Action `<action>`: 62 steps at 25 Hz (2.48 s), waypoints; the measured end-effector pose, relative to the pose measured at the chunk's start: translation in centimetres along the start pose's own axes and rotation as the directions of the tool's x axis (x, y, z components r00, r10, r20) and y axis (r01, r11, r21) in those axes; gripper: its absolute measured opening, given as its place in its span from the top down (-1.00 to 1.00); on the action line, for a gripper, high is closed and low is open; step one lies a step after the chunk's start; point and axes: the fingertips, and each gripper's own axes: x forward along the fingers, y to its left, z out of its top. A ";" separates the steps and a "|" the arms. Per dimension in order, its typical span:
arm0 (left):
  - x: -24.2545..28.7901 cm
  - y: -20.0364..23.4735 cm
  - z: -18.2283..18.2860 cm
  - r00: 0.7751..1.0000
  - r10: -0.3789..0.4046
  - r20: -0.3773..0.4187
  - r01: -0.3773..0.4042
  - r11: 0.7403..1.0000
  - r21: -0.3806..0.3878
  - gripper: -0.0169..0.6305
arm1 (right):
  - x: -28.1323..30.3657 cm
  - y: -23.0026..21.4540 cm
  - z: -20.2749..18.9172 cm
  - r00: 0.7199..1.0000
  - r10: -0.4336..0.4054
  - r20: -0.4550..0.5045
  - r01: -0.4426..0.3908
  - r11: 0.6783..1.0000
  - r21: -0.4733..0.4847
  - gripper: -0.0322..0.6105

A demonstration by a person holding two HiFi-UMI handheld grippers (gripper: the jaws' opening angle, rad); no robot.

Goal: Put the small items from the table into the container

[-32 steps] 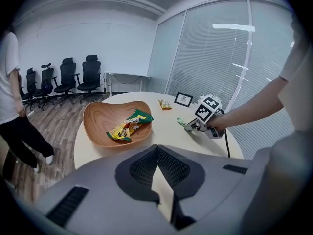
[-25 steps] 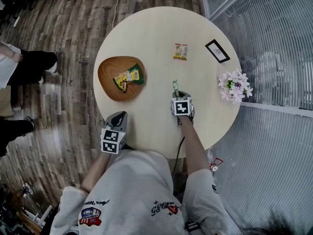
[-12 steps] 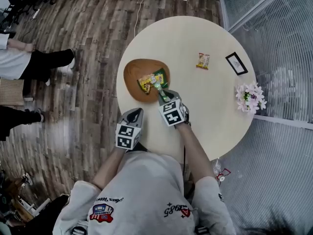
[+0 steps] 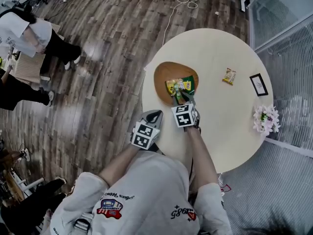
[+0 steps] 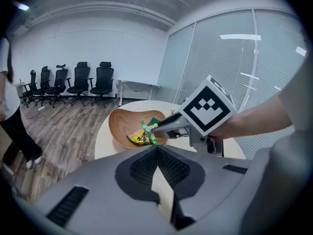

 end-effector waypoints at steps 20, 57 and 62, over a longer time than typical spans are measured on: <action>7.2 -9.0 5.8 0.981 -0.188 0.050 0.180 0.975 0.133 0.93 | -17.4 -7.6 -11.2 0.916 -0.385 0.114 0.265 0.794 0.547 0.89; 10.0 -6.2 8.4 0.993 -0.121 0.006 0.120 0.992 0.047 0.92 | 2.3 -38.1 -9.1 0.879 -0.459 -0.133 0.435 0.654 0.618 0.00; 10.1 -6.2 8.0 0.992 -0.128 -0.005 0.128 0.991 0.044 0.92 | 2.4 -36.4 -9.6 0.894 -0.417 -0.164 0.430 0.696 0.575 0.30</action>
